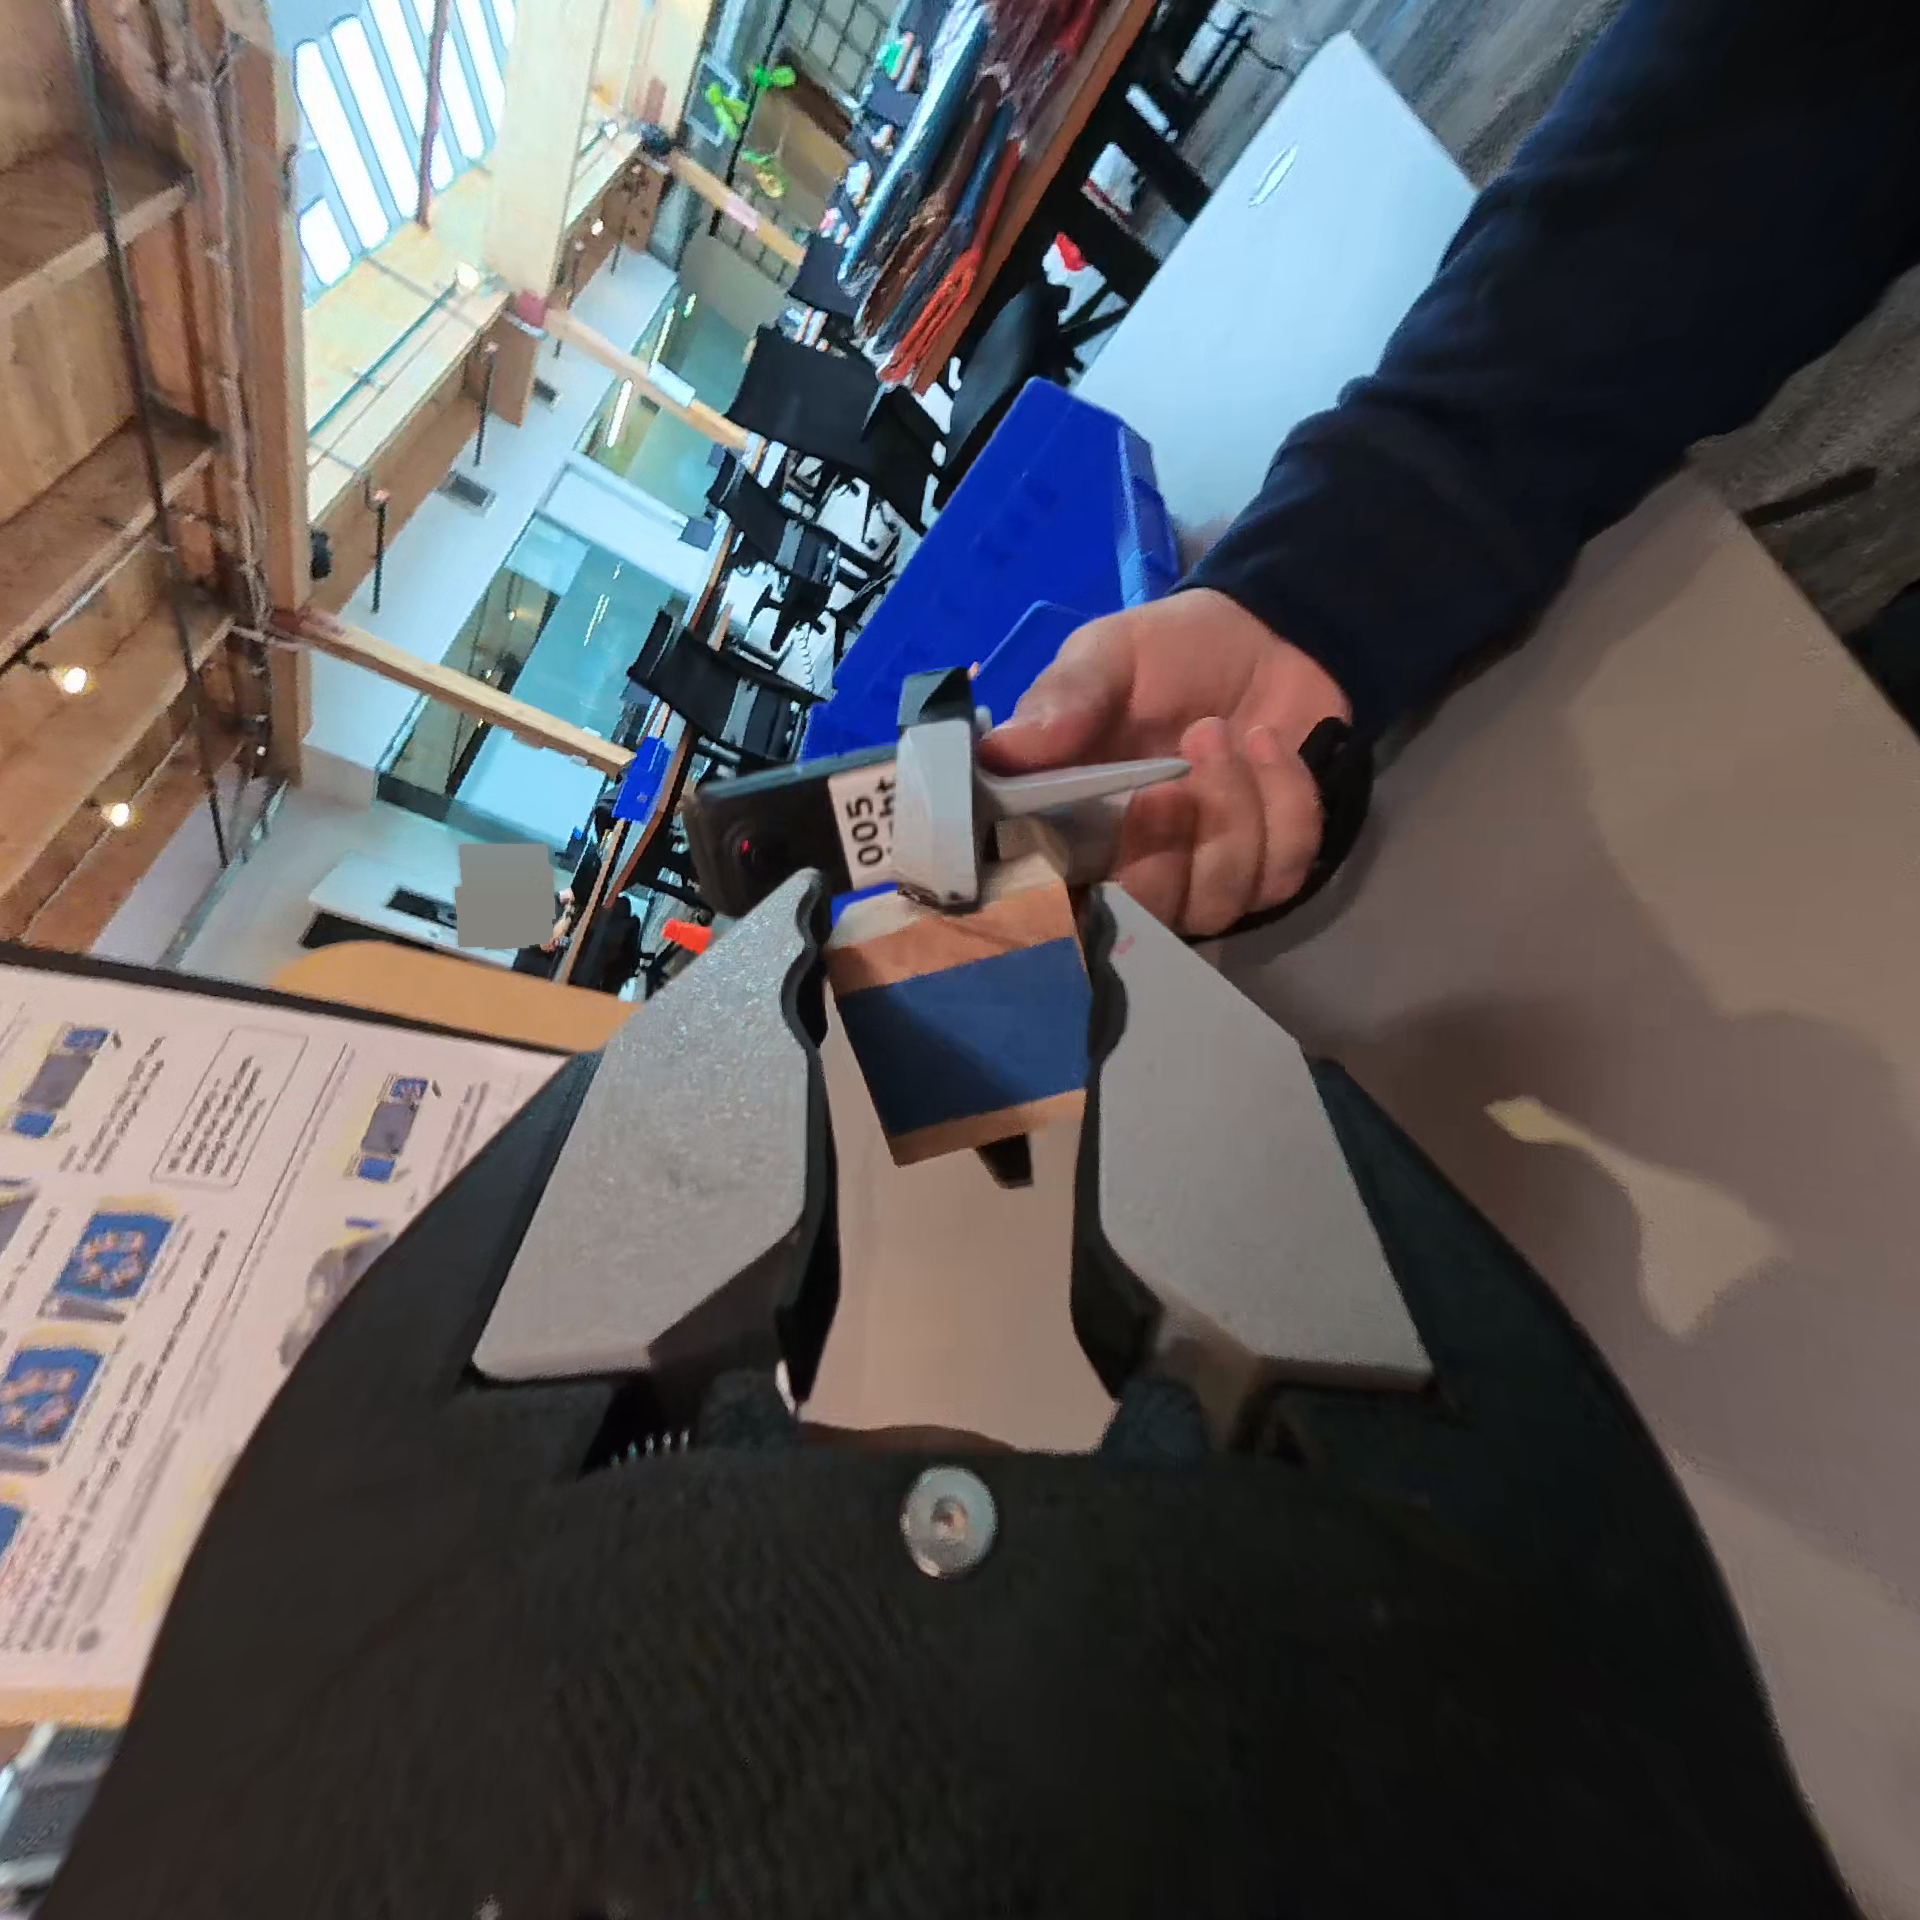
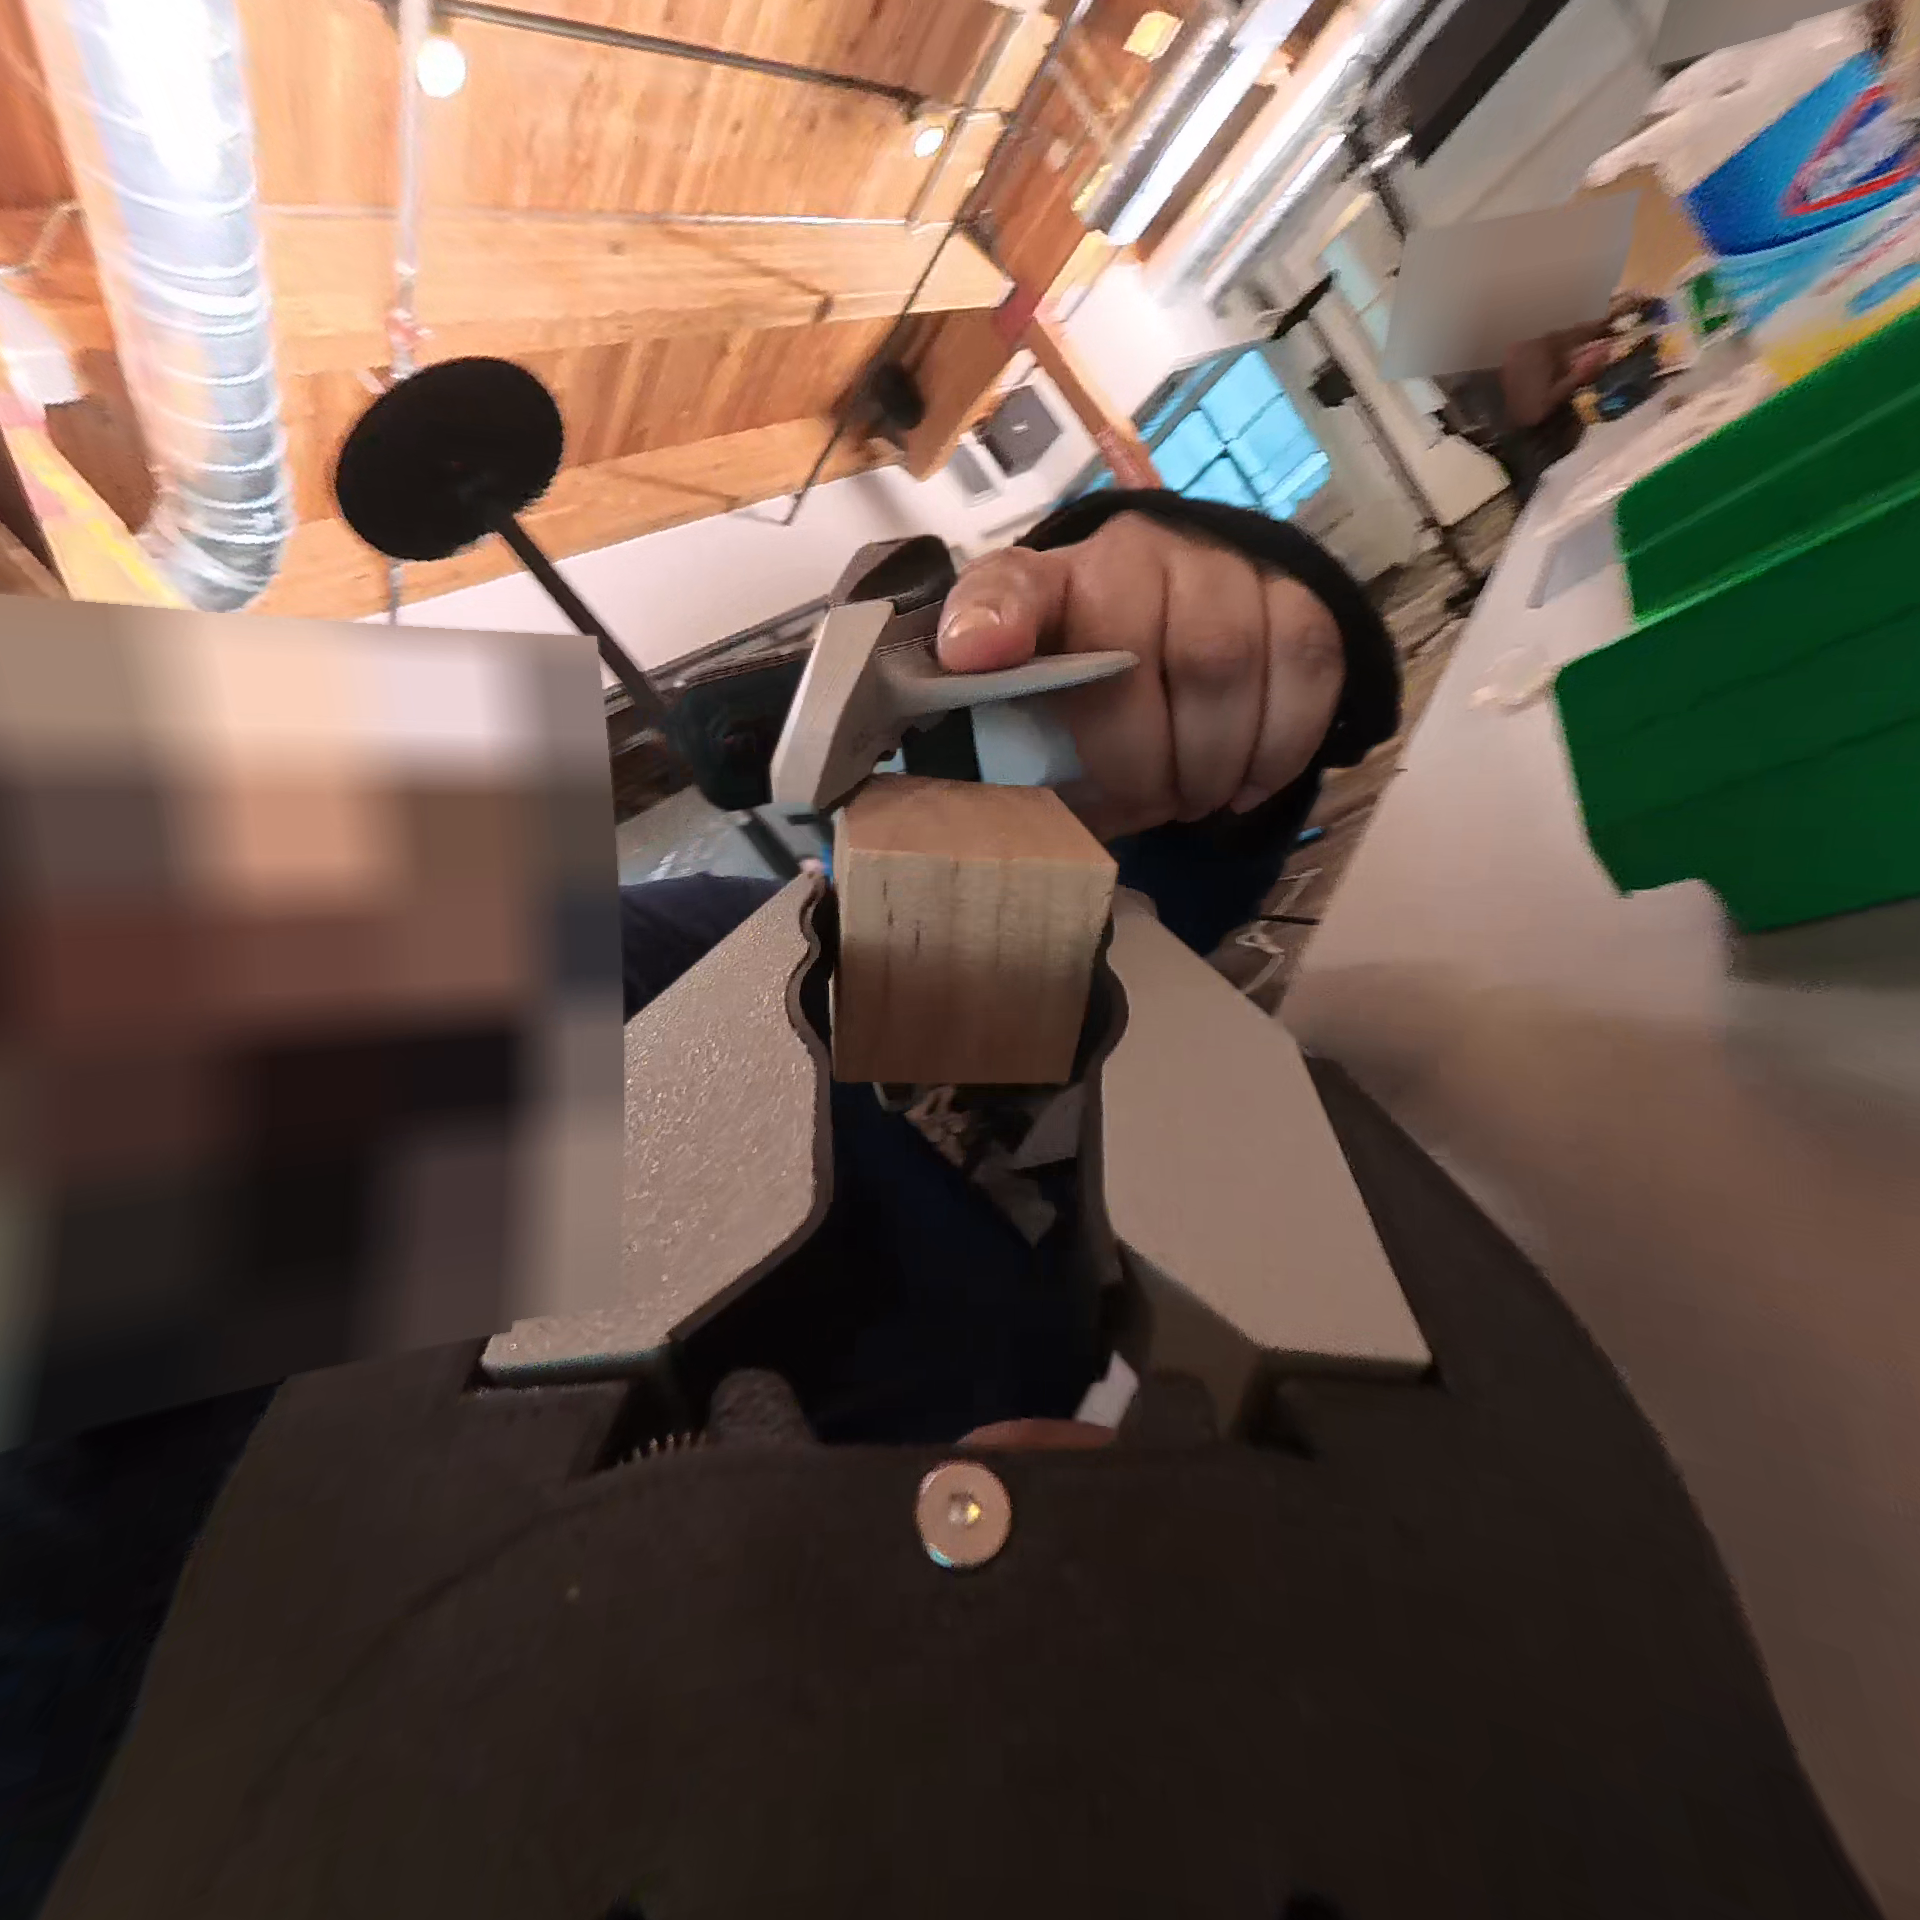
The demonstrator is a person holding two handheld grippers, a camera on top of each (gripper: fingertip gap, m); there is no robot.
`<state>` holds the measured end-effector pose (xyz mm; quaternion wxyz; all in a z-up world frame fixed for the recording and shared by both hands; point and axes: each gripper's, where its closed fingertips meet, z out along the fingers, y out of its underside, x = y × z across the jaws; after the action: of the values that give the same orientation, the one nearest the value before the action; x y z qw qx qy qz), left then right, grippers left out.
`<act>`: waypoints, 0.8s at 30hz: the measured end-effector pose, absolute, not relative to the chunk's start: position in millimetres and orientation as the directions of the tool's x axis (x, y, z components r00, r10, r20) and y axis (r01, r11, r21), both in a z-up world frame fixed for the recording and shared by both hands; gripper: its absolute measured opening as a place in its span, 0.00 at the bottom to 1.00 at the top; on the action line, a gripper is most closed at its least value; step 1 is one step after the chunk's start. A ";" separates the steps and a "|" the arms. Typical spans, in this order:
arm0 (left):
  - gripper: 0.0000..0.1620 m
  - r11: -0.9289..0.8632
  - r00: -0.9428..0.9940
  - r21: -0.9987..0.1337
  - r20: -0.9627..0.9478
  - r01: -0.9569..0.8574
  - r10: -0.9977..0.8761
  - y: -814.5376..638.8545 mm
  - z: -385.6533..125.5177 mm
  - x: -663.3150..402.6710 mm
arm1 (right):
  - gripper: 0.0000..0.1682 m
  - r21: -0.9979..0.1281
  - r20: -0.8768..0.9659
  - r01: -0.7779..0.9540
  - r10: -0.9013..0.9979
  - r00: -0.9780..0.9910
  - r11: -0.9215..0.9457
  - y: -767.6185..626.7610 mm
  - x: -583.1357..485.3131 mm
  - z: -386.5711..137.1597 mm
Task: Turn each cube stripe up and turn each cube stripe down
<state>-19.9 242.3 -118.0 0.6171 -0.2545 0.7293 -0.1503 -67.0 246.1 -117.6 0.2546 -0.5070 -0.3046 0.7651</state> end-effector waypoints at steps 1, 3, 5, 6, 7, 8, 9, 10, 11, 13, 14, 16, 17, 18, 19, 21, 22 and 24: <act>0.28 0.811 -0.089 -0.553 -0.813 -0.192 -0.575 247.0 -120.0 -20.4 | 0.27 -0.731 -0.624 -0.090 0.717 -0.311 -0.676 252.1 -67.4 -121.4; 0.27 0.770 -0.053 -0.601 -0.780 -0.214 -0.623 256.5 -124.7 -23.0 | 0.27 -0.747 -0.623 -0.108 0.747 -0.233 -0.656 262.2 -67.2 -127.1; 0.28 0.710 -0.032 -0.674 -0.720 -0.202 -0.693 261.1 -125.3 -28.2 | 0.26 -0.771 -0.611 -0.119 0.779 -0.140 -0.626 272.4 -66.3 -133.0; 0.30 0.679 -0.006 -0.713 -0.689 -0.177 -0.725 263.7 -120.8 -32.0 | 0.26 -0.788 -0.599 -0.125 0.798 -0.069 -0.602 280.0 -65.0 -137.2; 0.30 0.645 0.025 -0.750 -0.655 -0.149 -0.755 267.7 -115.5 -36.4 | 0.27 -0.805 -0.584 -0.131 0.812 0.000 -0.579 287.6 -62.8 -140.7; 0.29 0.608 0.058 -0.785 -0.617 -0.120 -0.785 272.7 -110.2 -41.1 | 0.26 -0.824 -0.563 -0.136 0.822 0.086 -0.550 296.9 -59.6 -144.9; 0.26 0.568 0.086 -0.818 -0.574 -0.085 -0.814 277.9 -105.5 -45.9 | 0.26 -0.852 -0.524 -0.128 0.829 0.196 -0.508 307.6 -55.4 -151.0; 0.23 0.530 0.099 -0.847 -0.532 -0.049 -0.841 282.1 -102.5 -49.8 | 0.26 -0.879 -0.474 -0.110 0.831 0.290 -0.463 316.0 -50.7 -155.2; 0.20 0.491 0.098 -0.871 -0.489 -0.012 -0.867 285.3 -100.8 -52.6 | 0.27 -0.904 -0.423 -0.101 0.828 0.368 -0.417 322.8 -45.3 -156.0; 0.14 0.411 0.122 -0.908 -0.400 0.082 -0.908 295.4 -90.5 -54.5 | 0.27 -0.952 -0.286 -0.063 0.793 0.538 -0.300 336.4 -31.6 -155.2; 0.10 0.371 0.148 -0.918 -0.351 0.138 -0.925 302.6 -82.8 -54.4 | 0.27 -0.968 -0.219 -0.035 0.771 0.598 -0.248 340.1 -25.5 -153.1; 0.00 0.288 0.200 -0.931 -0.246 0.223 -0.949 320.7 -71.8 -51.5 | 0.27 -0.990 -0.104 -0.007 0.713 0.694 -0.138 344.0 -12.5 -141.5; 0.00 0.242 0.240 -0.937 -0.182 0.251 -0.953 333.4 -69.8 -49.1 | 0.27 -0.997 -0.047 0.004 0.682 0.729 -0.074 342.4 -5.5 -131.1; 0.00 0.188 0.287 -0.945 -0.108 0.268 -0.952 348.0 -71.8 -46.0 | 0.27 -1.000 0.024 0.005 0.643 0.766 0.031 336.4 4.0 -112.6; 0.00 0.130 0.323 -0.954 -0.037 0.272 -0.946 360.2 -78.1 -41.7 | 0.27 -0.984 0.100 -0.004 0.575 0.812 0.177 324.3 19.4 -85.2; 0.00 0.052 0.345 -0.977 0.023 0.206 -0.938 370.0 -100.8 -28.4 | 0.27 -0.912 0.164 -0.004 0.373 0.913 0.410 290.5 67.8 -29.2; 0.00 0.038 0.348 -0.990 0.012 0.137 -0.937 370.3 -114.4 -20.7 | 0.26 -0.904 0.147 0.018 0.272 0.951 0.428 280.4 97.5 -13.9; 0.00 0.050 0.336 -0.999 -0.046 0.002 -0.941 366.9 -142.0 -8.6 | 0.26 -0.950 0.092 0.037 0.163 0.982 0.312 279.9 152.1 -9.4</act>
<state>-8.6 366.9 -142.0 0.5926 -0.5629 0.4169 -0.3977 152.1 279.9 -9.4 0.8053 -0.5854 -0.0854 0.0390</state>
